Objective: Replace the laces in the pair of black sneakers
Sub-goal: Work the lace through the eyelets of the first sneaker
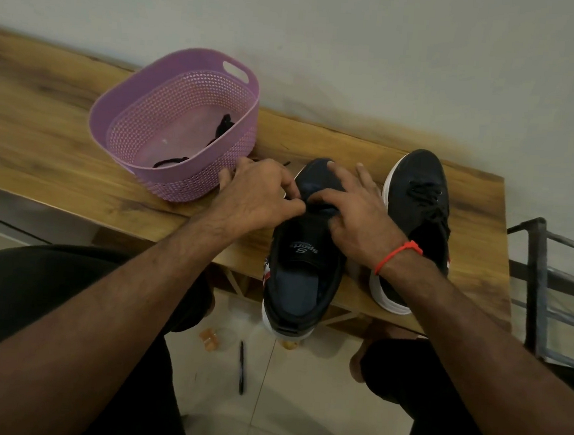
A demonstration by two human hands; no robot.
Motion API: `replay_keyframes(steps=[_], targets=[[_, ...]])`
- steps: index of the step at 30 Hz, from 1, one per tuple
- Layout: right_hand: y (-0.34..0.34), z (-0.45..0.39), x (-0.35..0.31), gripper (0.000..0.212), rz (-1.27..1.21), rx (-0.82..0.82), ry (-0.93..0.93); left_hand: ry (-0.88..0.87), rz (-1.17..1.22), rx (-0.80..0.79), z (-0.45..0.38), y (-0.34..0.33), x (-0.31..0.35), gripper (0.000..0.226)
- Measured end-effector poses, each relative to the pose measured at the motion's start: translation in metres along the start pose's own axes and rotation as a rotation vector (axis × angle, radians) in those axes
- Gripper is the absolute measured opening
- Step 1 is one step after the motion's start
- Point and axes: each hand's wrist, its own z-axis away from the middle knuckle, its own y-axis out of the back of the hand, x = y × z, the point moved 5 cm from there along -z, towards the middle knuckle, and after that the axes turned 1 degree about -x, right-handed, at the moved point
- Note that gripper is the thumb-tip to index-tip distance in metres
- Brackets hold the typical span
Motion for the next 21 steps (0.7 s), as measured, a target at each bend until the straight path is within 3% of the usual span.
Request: replay_keyframes(steps=[7, 10, 13, 16, 18, 21], targets=[[0.002, 0.001, 0.002, 0.013, -0.056, 0.13, -0.016, 0.005, -0.012, -0.015, 0.0, -0.001, 0.0, 0.017], [0.022, 0.002, 0.018, 0.016, -0.165, 0.258, -0.12, -0.005, -0.021, -0.007, 0.001, 0.0, 0.001, 0.045], [0.03, 0.002, 0.035, 0.018, -0.15, 0.193, -0.233, -0.014, -0.008, -0.02, 0.0, -0.002, 0.001, 0.055], [0.023, 0.003, 0.026, 0.021, -0.121, 0.128, -0.154, -0.023, -0.006, -0.027, 0.0, -0.005, 0.001, 0.051], [0.017, 0.003, 0.012, 0.031, -0.071, 0.134, -0.063, -0.035, -0.01, -0.005, 0.001, -0.005, 0.001, 0.036], [0.006, 0.003, 0.002, 0.026, -0.01, 0.108, -0.029, -0.043, -0.019, 0.022, 0.002, -0.002, 0.001, 0.016]])
